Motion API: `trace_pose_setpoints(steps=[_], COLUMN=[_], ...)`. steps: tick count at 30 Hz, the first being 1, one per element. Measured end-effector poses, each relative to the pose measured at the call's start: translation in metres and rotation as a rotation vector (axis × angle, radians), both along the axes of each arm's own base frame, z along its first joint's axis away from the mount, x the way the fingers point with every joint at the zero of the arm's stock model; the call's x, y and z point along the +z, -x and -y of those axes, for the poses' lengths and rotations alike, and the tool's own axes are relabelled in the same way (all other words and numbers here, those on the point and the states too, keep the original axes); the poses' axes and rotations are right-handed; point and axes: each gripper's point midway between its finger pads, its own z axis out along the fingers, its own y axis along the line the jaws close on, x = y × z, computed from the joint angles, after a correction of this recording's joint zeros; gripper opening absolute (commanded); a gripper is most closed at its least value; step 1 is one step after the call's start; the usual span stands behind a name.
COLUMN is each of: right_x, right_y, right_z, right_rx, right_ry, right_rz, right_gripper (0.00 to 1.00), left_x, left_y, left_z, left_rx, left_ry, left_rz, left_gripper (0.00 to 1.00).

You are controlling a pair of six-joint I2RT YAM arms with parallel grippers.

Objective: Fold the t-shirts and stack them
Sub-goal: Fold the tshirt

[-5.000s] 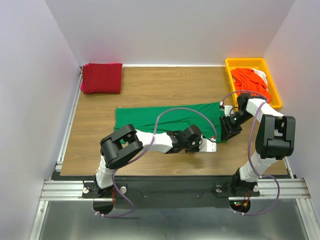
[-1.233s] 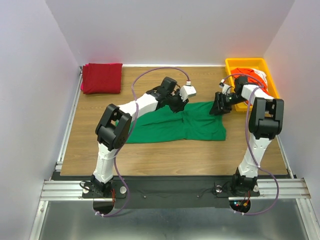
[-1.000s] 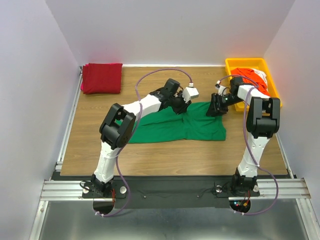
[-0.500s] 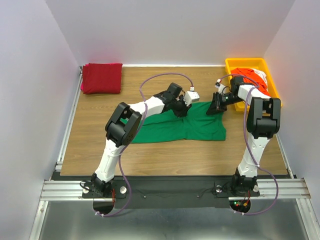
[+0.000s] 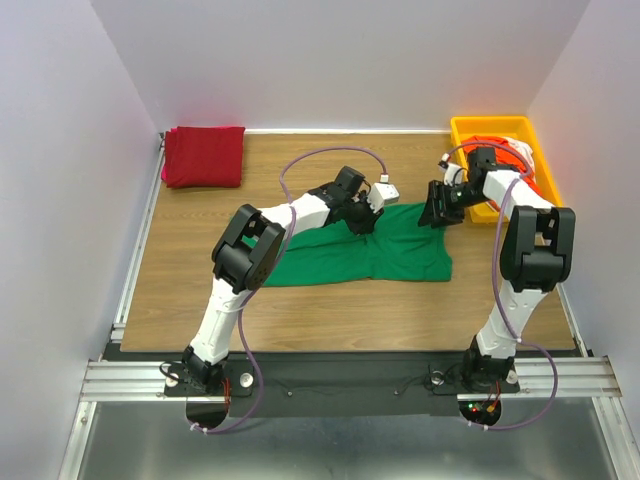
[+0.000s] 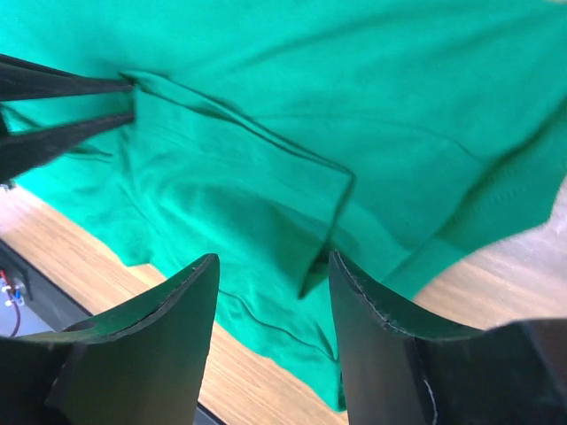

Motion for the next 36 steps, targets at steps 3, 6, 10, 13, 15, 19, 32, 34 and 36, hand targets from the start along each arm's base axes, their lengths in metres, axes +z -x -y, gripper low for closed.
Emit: trace_pose_setpoints(steps=[3, 6, 10, 13, 15, 19, 32, 34, 36], right_x=[-0.008, -0.019, -0.029, -0.031, -0.028, -0.019, -0.026, -0.031, -0.036], right_y=[0.007, 0.016, 0.019, 0.020, 0.020, 0.017, 0.011, 0.011, 0.011], right_z=[0.003, 0.002, 0.000, -0.006, -0.009, -0.016, -0.024, -0.024, -0.023], right_rx=[-0.012, -0.015, -0.020, -0.019, -0.015, -0.001, 0.014, 0.013, 0.010], right_ry=[0.022, 0.019, 0.001, -0.036, -0.059, -0.109, -0.176, -0.176, -0.172], right_rz=[-0.028, -0.074, -0.115, -0.135, -0.133, -0.116, -0.139, -0.152, -0.164], right_gripper=[0.58, 0.57, 0.55, 0.54, 0.53, 0.52, 0.49, 0.46, 0.43], left_x=[0.000, 0.000, -0.001, -0.002, -0.003, -0.003, -0.003, -0.003, -0.003], left_y=[0.000, 0.000, 0.000, -0.001, -0.001, -0.001, -0.001, -0.001, -0.002], left_z=[0.000, 0.000, 0.001, 0.001, 0.001, 0.002, 0.002, 0.002, 0.002], left_rx=[0.000, 0.000, 0.000, 0.000, 0.000, 0.000, -0.001, -0.001, -0.001], left_ry=[0.000, 0.000, 0.000, 0.001, 0.001, 0.002, 0.002, 0.002, 0.002], left_rz=[0.000, -0.001, 0.000, 0.000, 0.000, 0.001, 0.000, 0.001, 0.001], left_gripper=[0.31, 0.31, 0.31, 0.31, 0.31, 0.31, 0.31, 0.31, 0.31])
